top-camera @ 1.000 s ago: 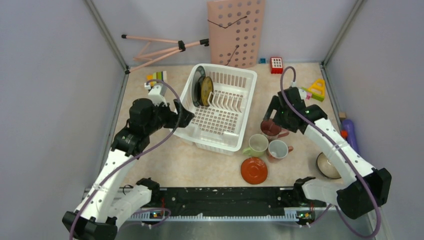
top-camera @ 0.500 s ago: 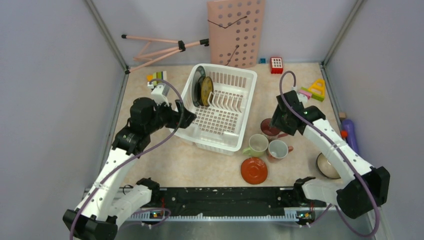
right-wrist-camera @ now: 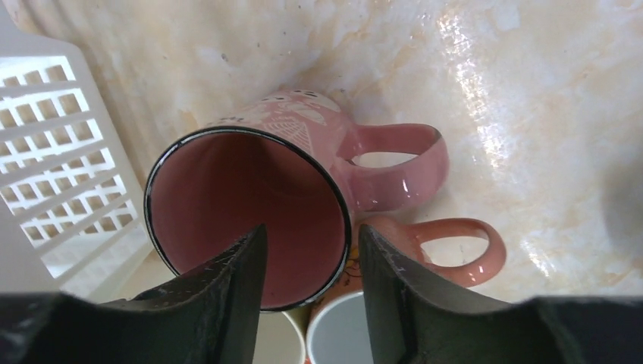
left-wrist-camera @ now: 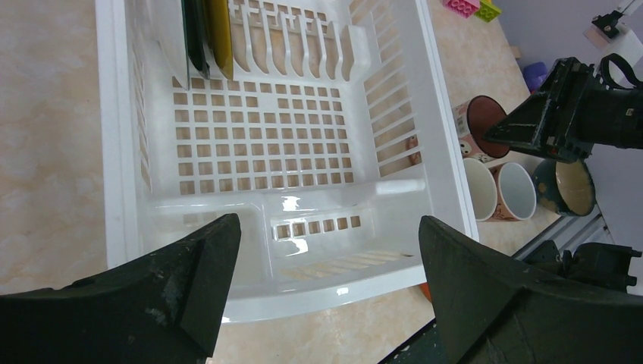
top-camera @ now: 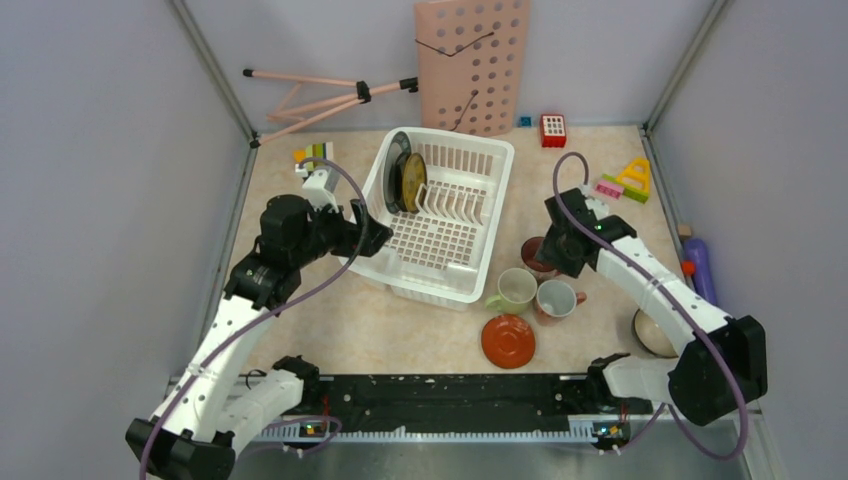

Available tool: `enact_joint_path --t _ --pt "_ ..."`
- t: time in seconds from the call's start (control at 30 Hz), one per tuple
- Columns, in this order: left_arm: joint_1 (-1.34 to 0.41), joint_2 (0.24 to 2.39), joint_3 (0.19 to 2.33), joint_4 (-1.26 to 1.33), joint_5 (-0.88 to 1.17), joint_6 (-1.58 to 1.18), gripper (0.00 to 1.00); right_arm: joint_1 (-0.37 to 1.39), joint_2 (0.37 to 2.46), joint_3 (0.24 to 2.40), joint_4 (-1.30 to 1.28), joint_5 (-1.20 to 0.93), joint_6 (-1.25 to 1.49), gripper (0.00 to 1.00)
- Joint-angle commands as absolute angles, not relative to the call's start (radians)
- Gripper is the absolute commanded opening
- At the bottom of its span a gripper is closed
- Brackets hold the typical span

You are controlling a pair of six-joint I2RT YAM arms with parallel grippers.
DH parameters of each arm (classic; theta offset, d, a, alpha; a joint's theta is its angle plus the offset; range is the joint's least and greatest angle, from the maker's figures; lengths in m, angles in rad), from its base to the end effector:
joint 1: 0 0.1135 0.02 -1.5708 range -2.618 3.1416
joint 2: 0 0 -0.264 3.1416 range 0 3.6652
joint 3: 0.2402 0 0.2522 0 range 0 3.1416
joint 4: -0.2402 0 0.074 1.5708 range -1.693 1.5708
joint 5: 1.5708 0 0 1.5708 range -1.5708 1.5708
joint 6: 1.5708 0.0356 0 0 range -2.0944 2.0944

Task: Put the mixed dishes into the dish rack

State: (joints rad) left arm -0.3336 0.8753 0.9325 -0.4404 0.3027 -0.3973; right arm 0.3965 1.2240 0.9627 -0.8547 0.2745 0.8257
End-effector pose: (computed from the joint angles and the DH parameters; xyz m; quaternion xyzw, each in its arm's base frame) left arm 0.1780 -0.0729 0.3497 0.0582 0.8216 -0.3144 0.4719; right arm 0.2159 0.0799 0.2592 0.2357 0.9364 0.0190 0.2594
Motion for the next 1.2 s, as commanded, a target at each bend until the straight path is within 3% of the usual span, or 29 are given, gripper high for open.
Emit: enact_joint_path --t 0.0,0.07,0.13,0.4,0.67,0.97,1.17 --pt "-0.331 0.886 0.929 -0.389 0.321 -0.387 0.92 0.394 1.25 0.968 -0.8 0.27 0.889 0.43" --pt "-0.331 0.888 0.928 -0.391 0.319 -0.388 0.92 0.394 1.256 0.959 -0.781 0.264 0.881 0.28" --pt "-0.331 0.89 0.926 -0.389 0.32 -0.389 0.92 0.389 1.26 0.947 -0.772 0.263 0.88 0.0" --pt "-0.331 0.91 0.919 -0.357 0.387 -0.412 0.96 0.371 1.159 1.078 -0.876 0.504 0.832 0.0" --pt "-0.331 0.955 0.903 -0.187 0.541 -0.577 0.99 0.364 1.083 1.239 -0.841 0.498 0.717 0.0" --pt "-0.33 1.139 0.85 0.294 0.715 -1.004 0.99 0.364 0.871 1.217 -0.437 0.099 0.564 0.0" --pt "-0.328 1.291 0.801 0.795 0.776 -1.5 0.98 0.364 0.852 1.137 -0.176 -0.213 0.598 0.0"
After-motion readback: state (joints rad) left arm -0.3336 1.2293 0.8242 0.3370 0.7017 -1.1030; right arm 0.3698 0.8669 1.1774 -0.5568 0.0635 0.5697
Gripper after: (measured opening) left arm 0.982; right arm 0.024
